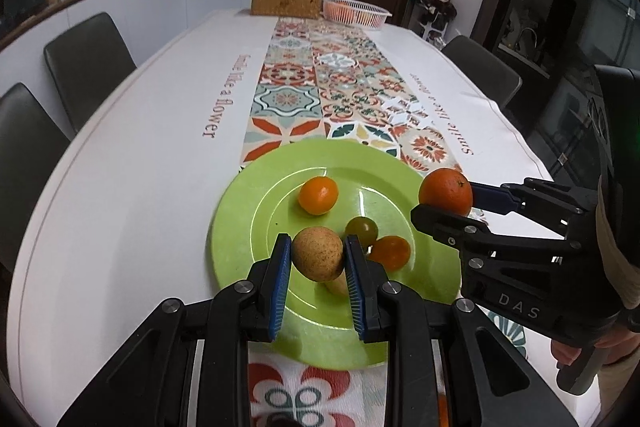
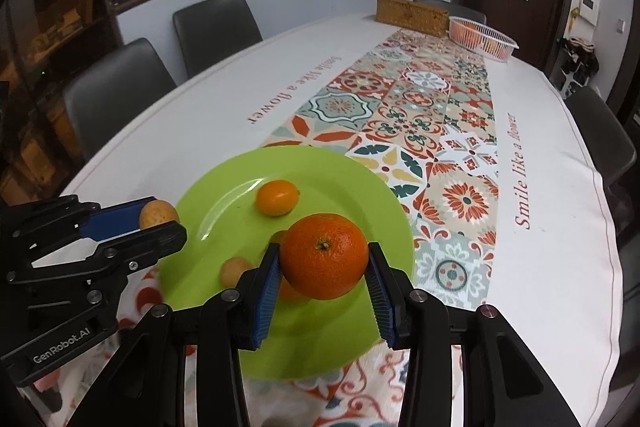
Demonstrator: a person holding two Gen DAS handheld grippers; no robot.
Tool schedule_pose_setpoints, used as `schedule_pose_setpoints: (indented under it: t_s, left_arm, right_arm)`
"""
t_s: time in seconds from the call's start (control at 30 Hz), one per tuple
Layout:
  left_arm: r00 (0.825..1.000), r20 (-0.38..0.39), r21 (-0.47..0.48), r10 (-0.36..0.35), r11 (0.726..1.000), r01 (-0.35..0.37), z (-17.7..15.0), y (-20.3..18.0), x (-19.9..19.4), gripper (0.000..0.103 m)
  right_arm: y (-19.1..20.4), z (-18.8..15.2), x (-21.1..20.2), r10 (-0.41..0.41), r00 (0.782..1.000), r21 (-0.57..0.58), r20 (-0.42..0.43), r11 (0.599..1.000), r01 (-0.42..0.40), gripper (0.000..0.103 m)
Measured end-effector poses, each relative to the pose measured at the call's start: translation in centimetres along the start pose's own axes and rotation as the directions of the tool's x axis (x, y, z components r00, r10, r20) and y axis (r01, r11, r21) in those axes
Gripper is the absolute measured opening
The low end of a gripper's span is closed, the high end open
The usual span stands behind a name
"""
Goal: Organize fruits
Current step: 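Carry the brown fruit and large mandarin onto the green plate and open both grippers, then withdraw both grippers from the plate toward the remaining fruits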
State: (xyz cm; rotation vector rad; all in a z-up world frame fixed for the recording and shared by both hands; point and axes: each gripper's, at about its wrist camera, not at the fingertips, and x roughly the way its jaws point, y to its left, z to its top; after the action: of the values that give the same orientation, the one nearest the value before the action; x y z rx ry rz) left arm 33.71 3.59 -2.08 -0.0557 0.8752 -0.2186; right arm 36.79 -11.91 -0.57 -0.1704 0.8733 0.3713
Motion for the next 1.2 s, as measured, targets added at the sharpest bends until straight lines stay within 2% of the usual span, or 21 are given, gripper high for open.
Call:
schedule_pose_setpoints:
  t_s: [0.37,0.43,0.47,0.57,0.63,0.83,0.93,1.07,1.2]
  left_arm:
    - [0.998,-0.06,-0.027,-0.009,1.0,0.007,0.7,0.8,2.8,0.027]
    - [0.998,-0.062,-0.027,0.0,1.0,-0.001,0.7,0.9,2.8,0.036]
    - [0.998,-0.058,-0.028,0.005,1.0,-0.007,0.7,0.9,2.7,0.045]
    - [0.999,-0.033,-0.019,0.034,0.999,-0.035,0.4,1.0,1.9,0.047]
    - [0.998,-0.025,-0.017,0.053,0.998,-0.053,0.1,1.1,1.1,0.047]
    - [0.997,0.005,-0.014,0.082,0.997,-0.081,-0.7,1.0,-1.6,0.05]
    - [0.995,0.039,0.0,0.093,0.996,-0.093,-0.8,0.5,-3.4,0.055]
    - [0.99,0.092,0.03,0.109,0.993,-0.112,-1.2,-0.6,-6.2,0.061]
    - [0.983,0.142,0.055,0.12,0.99,-0.129,-1.7,-1.9,-8.8,0.07]
  right_arm:
    - [-0.2,0.3,2.8,-0.006,0.999,-0.014,-0.041,1.0,0.005,0.043]
    - [-0.2,0.2,3.0,-0.005,0.999,-0.017,-0.044,1.0,0.004,0.043]
    - [-0.2,0.1,3.1,-0.003,0.999,-0.017,-0.047,1.0,0.002,0.043]
    - [-0.3,0.0,3.1,0.003,0.999,-0.006,-0.05,1.0,-0.003,0.043]
    - [-0.4,0.1,2.6,-0.008,0.999,-0.009,-0.036,1.0,0.008,0.047]
    - [-0.3,-0.1,0.4,-0.02,1.0,-0.019,0.006,1.0,0.02,0.048]
    - [0.2,-0.6,-1.5,-0.03,0.999,-0.037,0.038,0.999,0.031,0.054]
    - [0.9,-1.3,-4.0,-0.03,0.996,-0.057,0.083,0.998,0.035,0.054]
    - [1.2,-2.1,-7.0,-0.024,0.991,-0.05,0.133,0.998,0.03,0.063]
